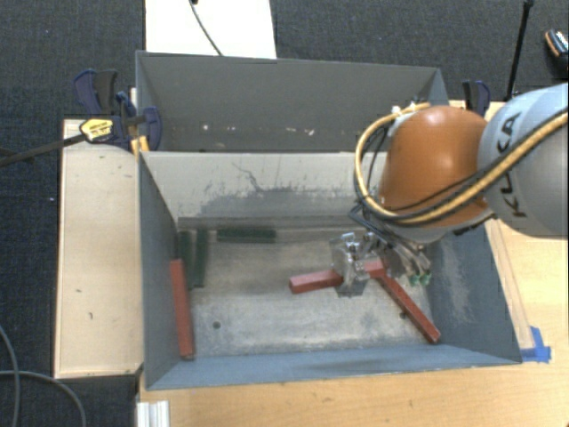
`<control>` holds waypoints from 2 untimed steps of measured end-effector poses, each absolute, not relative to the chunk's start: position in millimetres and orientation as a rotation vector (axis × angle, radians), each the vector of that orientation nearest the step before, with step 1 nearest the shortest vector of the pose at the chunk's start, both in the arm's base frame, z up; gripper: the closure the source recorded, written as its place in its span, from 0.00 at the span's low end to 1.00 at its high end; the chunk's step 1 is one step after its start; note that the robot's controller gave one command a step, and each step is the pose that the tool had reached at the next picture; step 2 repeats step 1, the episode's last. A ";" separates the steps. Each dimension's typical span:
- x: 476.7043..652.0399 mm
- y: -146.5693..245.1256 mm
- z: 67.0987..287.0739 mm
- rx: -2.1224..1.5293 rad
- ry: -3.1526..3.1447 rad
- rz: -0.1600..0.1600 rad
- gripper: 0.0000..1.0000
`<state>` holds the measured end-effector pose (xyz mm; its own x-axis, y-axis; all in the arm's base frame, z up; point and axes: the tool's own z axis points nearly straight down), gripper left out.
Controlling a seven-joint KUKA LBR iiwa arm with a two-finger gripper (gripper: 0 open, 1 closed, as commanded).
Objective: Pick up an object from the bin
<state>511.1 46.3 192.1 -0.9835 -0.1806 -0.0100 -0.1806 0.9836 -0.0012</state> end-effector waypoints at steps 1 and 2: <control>512.1 64.2 251.6 -0.745 3.044 0.000 1.00; 512.1 64.2 251.6 -0.745 3.044 0.000 1.00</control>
Offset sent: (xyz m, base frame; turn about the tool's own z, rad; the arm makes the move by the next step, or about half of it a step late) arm -0.0007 0.0172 0.0576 -0.2970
